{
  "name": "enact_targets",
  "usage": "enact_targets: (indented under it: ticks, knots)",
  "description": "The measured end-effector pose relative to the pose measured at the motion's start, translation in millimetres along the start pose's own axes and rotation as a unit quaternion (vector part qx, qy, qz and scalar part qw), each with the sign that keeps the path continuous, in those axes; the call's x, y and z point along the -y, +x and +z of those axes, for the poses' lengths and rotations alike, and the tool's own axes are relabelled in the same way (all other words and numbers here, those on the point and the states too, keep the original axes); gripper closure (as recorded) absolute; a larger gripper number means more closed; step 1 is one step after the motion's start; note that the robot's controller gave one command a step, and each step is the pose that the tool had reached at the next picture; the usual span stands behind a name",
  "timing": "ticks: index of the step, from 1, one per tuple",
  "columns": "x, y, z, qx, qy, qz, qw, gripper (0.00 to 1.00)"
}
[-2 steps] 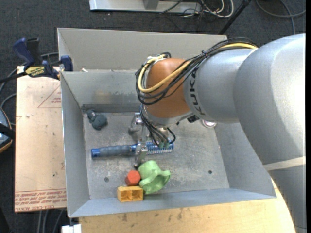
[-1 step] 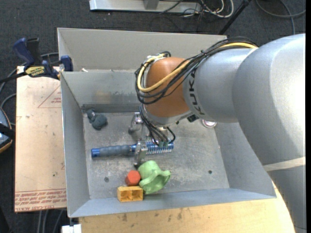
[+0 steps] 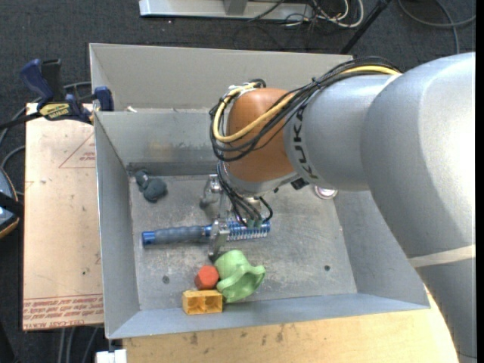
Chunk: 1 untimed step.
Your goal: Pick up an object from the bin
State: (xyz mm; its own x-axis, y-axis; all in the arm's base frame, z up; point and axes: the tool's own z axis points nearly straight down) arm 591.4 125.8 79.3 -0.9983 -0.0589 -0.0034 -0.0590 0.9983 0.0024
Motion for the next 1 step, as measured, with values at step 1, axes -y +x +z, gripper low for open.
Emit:
enact_targets:
  ticks: [1]
  knots:
    - [-0.4, -0.8, -0.6, -0.0004, 0.0, 0.001, 1.0, 0.0]
